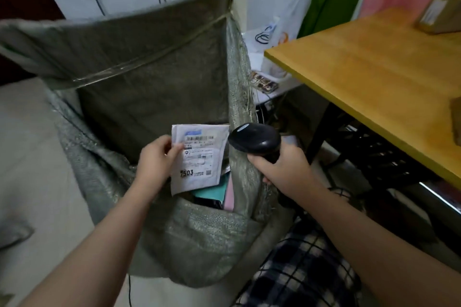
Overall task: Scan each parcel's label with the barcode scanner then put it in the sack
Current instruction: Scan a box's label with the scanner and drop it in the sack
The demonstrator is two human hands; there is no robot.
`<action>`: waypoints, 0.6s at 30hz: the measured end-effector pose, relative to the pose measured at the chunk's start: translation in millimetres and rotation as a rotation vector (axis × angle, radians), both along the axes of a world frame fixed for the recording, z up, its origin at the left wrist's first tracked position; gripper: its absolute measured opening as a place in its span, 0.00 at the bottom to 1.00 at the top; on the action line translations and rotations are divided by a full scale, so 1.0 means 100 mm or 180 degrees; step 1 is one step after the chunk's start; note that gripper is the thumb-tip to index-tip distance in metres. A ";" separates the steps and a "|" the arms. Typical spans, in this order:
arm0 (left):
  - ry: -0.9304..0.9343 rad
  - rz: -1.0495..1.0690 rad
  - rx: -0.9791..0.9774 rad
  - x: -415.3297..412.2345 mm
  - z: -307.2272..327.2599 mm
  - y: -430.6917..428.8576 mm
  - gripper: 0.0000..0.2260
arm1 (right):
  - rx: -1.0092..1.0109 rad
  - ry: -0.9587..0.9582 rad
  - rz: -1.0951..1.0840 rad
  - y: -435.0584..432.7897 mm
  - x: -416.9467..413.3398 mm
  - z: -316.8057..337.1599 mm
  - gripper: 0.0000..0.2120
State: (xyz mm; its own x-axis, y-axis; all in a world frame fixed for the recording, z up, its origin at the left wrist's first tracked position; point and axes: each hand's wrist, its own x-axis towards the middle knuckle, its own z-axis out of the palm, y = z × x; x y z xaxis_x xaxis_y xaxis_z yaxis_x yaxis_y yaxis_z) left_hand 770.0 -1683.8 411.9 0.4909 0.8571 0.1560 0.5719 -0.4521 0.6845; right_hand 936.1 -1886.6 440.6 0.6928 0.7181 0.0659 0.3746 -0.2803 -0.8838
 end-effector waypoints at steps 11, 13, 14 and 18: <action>0.2140 -0.0694 -0.0138 0.43 -0.53 0.09 0.13 | -0.0293 0.0085 -0.0212 -0.14 0.14 -0.17 0.07; 0.1719 -0.0683 0.0279 0.49 -0.40 0.01 0.20 | -0.0198 0.0162 -0.0368 -0.21 0.21 -0.14 0.07; 0.1462 -0.0709 0.0415 0.54 -0.30 -0.06 0.20 | -0.0163 0.0175 -0.0477 -0.26 0.24 -0.11 0.07; 0.0635 -0.1090 0.0808 0.90 0.16 -0.50 0.15 | 0.0092 0.0265 -0.0867 -0.56 0.38 0.07 0.08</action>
